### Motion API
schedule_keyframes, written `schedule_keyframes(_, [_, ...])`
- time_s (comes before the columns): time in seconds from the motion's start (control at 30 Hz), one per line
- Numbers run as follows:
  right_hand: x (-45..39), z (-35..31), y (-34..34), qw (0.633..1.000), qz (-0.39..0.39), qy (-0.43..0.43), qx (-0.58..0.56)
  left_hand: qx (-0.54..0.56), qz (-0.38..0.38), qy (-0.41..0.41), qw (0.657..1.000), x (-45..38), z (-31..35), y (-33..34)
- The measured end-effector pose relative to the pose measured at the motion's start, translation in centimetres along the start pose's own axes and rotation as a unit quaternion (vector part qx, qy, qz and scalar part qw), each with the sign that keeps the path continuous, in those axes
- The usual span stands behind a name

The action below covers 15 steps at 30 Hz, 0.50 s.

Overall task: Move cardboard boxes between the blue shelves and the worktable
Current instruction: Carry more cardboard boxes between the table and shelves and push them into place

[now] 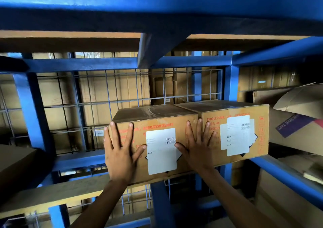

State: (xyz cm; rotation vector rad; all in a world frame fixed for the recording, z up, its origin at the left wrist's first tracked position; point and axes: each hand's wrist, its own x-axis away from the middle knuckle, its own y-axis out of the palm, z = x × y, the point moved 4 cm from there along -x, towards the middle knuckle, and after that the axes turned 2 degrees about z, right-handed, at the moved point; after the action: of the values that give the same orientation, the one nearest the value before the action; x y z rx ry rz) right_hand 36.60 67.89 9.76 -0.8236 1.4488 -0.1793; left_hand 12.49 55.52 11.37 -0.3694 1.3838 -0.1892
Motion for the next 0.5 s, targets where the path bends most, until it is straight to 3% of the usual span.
schedule_keyframes(0.2, [0.33, 0.07, 0.70, 1.000, -0.016, 0.003, 0.001, -0.008, 0.006, 0.011, 1.000, 0.31, 0.07, 0.22])
schedule_keyframes(0.5, [0.11, -0.21, 0.87, 1.000, -0.006, 0.001, -0.013, -0.004, -0.048, -0.006, 0.999, -0.32, 0.19, -0.04])
